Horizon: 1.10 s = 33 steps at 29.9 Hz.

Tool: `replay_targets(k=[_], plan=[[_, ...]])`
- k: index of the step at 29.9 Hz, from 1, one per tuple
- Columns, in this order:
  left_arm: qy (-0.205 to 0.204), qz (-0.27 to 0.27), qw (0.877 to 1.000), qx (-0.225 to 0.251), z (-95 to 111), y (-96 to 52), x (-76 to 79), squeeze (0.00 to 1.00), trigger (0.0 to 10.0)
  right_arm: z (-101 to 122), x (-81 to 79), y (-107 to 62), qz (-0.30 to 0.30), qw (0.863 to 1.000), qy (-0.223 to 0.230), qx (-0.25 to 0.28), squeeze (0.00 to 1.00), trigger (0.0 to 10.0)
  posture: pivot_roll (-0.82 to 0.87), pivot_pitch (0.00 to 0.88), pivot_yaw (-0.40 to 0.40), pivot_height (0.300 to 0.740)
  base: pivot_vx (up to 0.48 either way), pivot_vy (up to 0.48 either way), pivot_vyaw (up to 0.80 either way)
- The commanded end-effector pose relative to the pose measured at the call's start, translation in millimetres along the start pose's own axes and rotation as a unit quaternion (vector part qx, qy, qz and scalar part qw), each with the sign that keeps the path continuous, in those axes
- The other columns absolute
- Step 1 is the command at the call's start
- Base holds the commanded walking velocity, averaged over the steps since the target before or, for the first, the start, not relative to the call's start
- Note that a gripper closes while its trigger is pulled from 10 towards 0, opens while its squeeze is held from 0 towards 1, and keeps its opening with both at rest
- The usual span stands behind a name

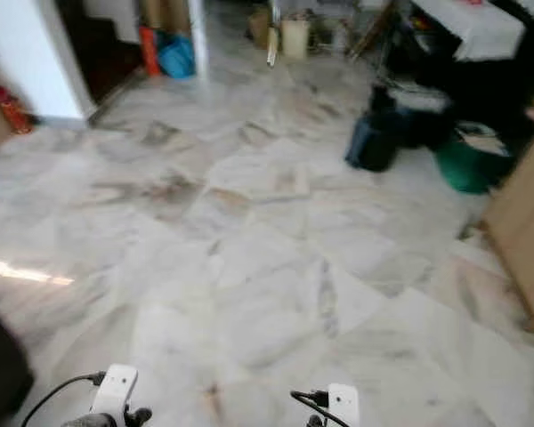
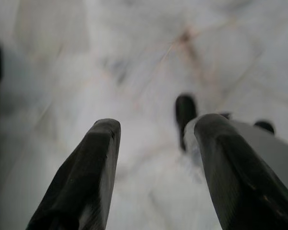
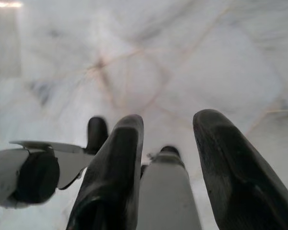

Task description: Move the pillow to the sofa from floor

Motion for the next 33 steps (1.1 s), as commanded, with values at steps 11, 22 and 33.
replay_targets(k=[11, 22, 33], plan=[[0.006, -0.002, 1.000, -0.011, -6.0, -0.1, 3.9, 0.00, 10.0, -5.9, 3.4, -1.3, -0.001, 1.000, -0.005, -0.010, 0.00, 10.0, 0.04, 0.000, -0.007, 0.740, -0.048, 0.000, 0.80], [0.005, 0.000, 1.000, -0.012, -6.3, -0.1, 4.2, 0.00, 10.0, -5.9, 3.6, -1.3, 0.002, 1.000, -0.013, -0.012, 0.00, 10.0, 0.04, 0.000, -0.011, 0.740, 0.000, 0.000, 0.80], [0.005, 0.001, 1.000, -0.013, -6.8, -0.2, 3.3, 0.00, 10.0, -6.4, 2.3, -1.2, 0.006, 1.000, -0.020, -0.015, 0.00, 10.0, 0.04, 0.000, -0.007, 0.740, 0.000, 0.000, 0.80]])
Point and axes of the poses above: a point about 5 cm out from each wrist's last joint towards the gripper, its own y axis pointing out of the wrist towards the gripper, its own z axis along the axis of the wrist's last joint, x = y × z, the point moved 4 cm from there along y, pointing out of the wrist towards the gripper, and after that the axes turned 7 degrees about y, right-handed, at the moved point
